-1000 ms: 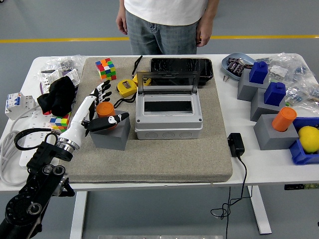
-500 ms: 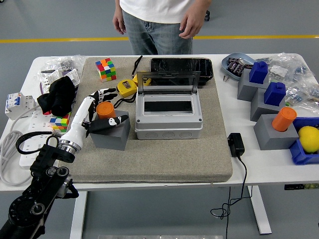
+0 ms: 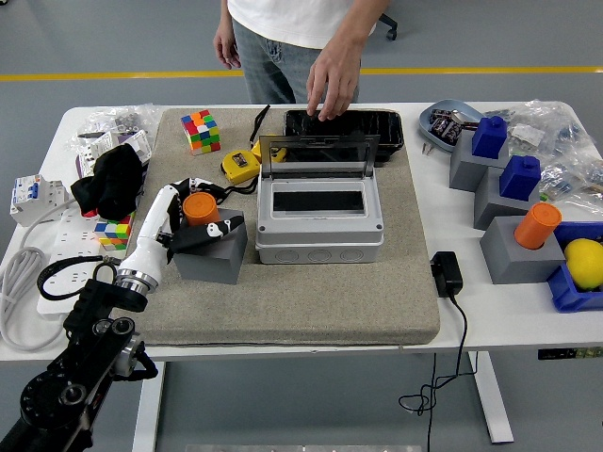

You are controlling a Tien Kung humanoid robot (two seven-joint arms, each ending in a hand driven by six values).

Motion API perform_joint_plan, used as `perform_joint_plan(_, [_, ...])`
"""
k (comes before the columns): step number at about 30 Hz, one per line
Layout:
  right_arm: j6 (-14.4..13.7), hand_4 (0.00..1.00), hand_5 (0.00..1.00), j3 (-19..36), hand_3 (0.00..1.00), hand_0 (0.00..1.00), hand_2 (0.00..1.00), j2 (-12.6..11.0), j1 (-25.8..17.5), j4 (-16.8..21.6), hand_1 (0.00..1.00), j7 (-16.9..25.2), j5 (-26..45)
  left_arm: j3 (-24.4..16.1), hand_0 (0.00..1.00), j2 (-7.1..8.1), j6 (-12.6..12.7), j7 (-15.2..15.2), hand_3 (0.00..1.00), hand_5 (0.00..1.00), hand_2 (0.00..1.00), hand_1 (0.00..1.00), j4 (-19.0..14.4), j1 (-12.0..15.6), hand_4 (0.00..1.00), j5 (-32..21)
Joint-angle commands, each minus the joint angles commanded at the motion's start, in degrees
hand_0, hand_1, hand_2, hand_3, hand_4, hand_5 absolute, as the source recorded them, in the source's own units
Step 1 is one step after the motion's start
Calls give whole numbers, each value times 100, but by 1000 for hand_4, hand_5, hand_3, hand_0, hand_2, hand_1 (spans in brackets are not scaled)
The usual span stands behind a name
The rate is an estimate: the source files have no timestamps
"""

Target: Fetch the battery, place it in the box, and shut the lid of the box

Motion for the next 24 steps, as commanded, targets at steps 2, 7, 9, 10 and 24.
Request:
perform_joint_plan(2, [0,998,998,2,816,998,844,-2,1,0,903,0,1,24,635,0,15,3,404,62,435,620,9,-3,998,-37])
perform_joint_plan(7, [-2,998,998,24,816,998,844,-5,7,0,906,-3,-18,67,561,0,50,6,361,63,389,530,18,-13,998,-88])
perform_joint_plan(9, [-5,998,998,27,816,998,844,-5,9,0,906,1,-18,71,561,0,67,7,361,63,389,530,19,-14,998,-105])
perform_joint_plan(10, [-5,998,998,30,816,998,844,-4,9,0,906,1,-21,73,561,0,70,8,361,63,389,530,21,-15,998,-111])
perform_joint_plan(24, [-11,998,998,62,816,998,844,-2,19,0,910,-3,-48,111,166,0,256,32,194,55,208,298,20,-30,998,-117])
